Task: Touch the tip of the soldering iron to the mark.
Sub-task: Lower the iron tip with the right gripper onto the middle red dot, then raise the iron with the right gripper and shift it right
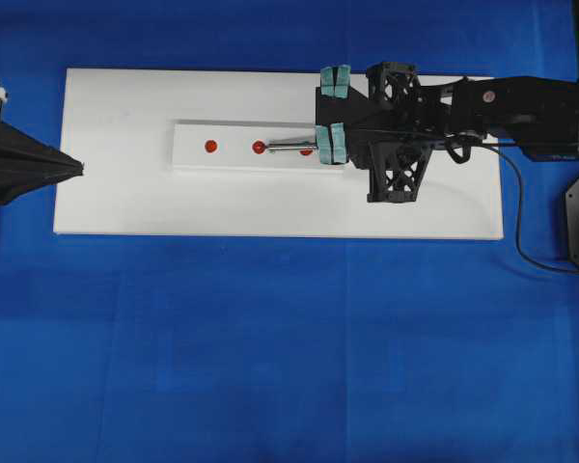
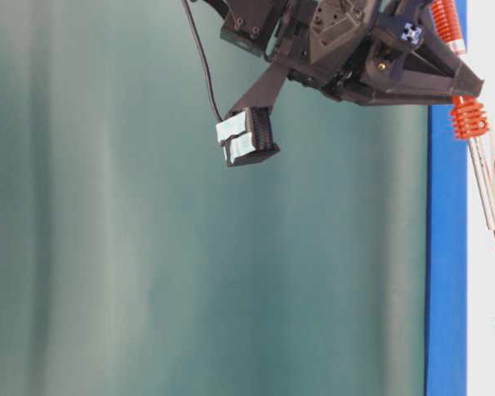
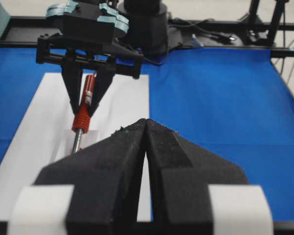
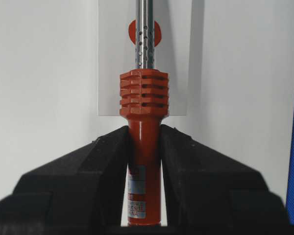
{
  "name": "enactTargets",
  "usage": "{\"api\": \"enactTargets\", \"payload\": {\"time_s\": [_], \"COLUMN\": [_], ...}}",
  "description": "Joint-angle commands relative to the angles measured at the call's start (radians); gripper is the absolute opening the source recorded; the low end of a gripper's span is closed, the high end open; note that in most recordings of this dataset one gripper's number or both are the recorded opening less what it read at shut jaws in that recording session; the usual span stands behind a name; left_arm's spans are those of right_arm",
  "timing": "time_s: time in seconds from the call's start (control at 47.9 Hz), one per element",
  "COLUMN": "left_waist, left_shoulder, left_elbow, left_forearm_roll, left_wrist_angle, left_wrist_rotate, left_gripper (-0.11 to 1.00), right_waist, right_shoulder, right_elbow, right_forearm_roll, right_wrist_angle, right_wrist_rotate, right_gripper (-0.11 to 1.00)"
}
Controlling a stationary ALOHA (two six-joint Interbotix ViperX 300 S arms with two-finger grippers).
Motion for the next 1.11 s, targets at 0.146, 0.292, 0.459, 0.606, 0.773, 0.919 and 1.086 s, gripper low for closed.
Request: {"api": "enactTargets", "payload": {"time_s": [0.146, 0.292, 0.459, 0.606, 0.773, 0.919, 1.086], "left_waist": [0.0, 0.0, 0.0, 0.0, 0.0, 0.0, 0.0], "left_shoulder": [0.005, 0.005, 0.005, 0.005, 0.005, 0.005, 0.005], "left_elbow": [-0.012, -0.012, -0.012, -0.012, -0.012, -0.012, -0.012], "left_forearm_roll": [0.002, 0.0, 0.002, 0.0, 0.002, 0.002, 0.002], "left_wrist_angle": [-0.006, -0.006, -0.006, -0.006, -0.005, -0.005, -0.006], "left_wrist_rotate": [0.0, 0.0, 0.0, 0.0, 0.002, 0.002, 0.002], "left_gripper": [0.0, 0.0, 0.0, 0.0, 0.0, 0.0, 0.0], "right_waist": [-0.002, -0.002, -0.002, -0.002, -0.002, -0.002, -0.002], "right_shoulder": [-0.011, -0.011, -0.02, -0.051, -0.112, -0.166, -0.206], "right_elbow": [-0.026, -0.032, -0.054, -0.071, -0.092, -0.107, -0.124], "right_forearm_roll": [-0.003, -0.002, -0.003, -0.003, -0.005, -0.021, -0.034], "right_wrist_angle": [0.002, 0.003, 0.031, 0.063, 0.109, 0.146, 0.184], "right_wrist_rotate": [0.0, 0.0, -0.005, -0.005, -0.006, -0.005, -0.003], "right_gripper": [0.06, 0.06, 0.06, 0.06, 0.06, 0.06, 0.06]}}
